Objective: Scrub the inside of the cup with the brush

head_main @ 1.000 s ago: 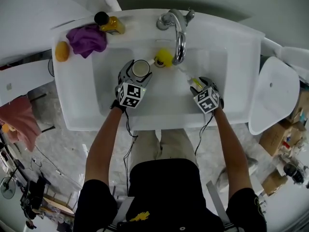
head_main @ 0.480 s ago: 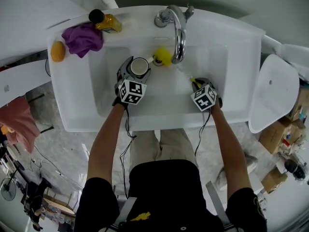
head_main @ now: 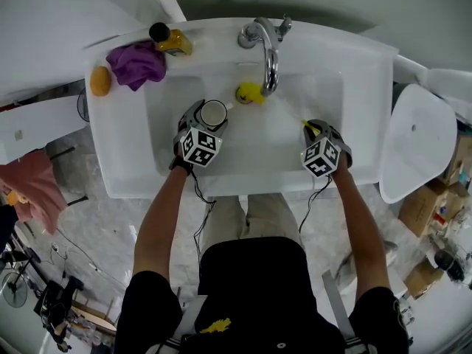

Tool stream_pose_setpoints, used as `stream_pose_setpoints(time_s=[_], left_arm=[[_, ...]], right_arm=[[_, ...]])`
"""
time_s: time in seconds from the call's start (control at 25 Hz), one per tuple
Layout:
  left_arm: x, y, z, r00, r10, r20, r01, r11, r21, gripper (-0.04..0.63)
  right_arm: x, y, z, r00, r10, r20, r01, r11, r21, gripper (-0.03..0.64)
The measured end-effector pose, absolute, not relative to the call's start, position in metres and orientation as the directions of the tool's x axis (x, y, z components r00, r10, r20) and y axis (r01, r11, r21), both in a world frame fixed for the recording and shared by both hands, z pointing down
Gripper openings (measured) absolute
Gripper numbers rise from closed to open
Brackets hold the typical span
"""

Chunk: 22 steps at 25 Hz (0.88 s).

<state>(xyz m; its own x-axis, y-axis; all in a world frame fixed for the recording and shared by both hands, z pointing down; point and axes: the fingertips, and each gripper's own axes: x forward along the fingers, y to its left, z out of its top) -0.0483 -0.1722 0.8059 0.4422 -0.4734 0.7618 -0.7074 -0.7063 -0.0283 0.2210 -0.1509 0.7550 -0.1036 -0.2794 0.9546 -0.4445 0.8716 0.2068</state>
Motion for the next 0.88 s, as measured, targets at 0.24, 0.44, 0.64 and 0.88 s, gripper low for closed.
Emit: stream_pose_setpoints(time_s=[0.24,0.44,0.64,0.88], left_arm=[[-0.059,-0.149,0.764,0.428,-0.42,0.8,-0.68,-0.733,-0.022,0.402],[-0.053,-0.134,0.731,0.452,-0.318,0.834,-0.599,-0.8,0.02,0.402],[-0.044,-0.138,0.703,0.418,-0.296,0.859,-0.523,-0.851,-0.038,0.402],[-0.034,-0.138,0.691,0.364,-0.221,0.905,-0.452,-0.891,-0.036,0.402]], right_arm=[[0.22,-0.151,0.68,-0.098,-0.369,0.924,-0.239,0.91,0.338,0.074],[0.207,-0.146,0.598,-0.122,-0.437,0.891,-0.006,0.898,0.44,0.072],[0.192,-0.157,0.529,-0.135,-0.504,0.853,0.148,0.841,0.52,0.071],[0.172,-0.172,0.48,-0.134,-0.561,0.817,0.315,0.757,0.572,0.069]])
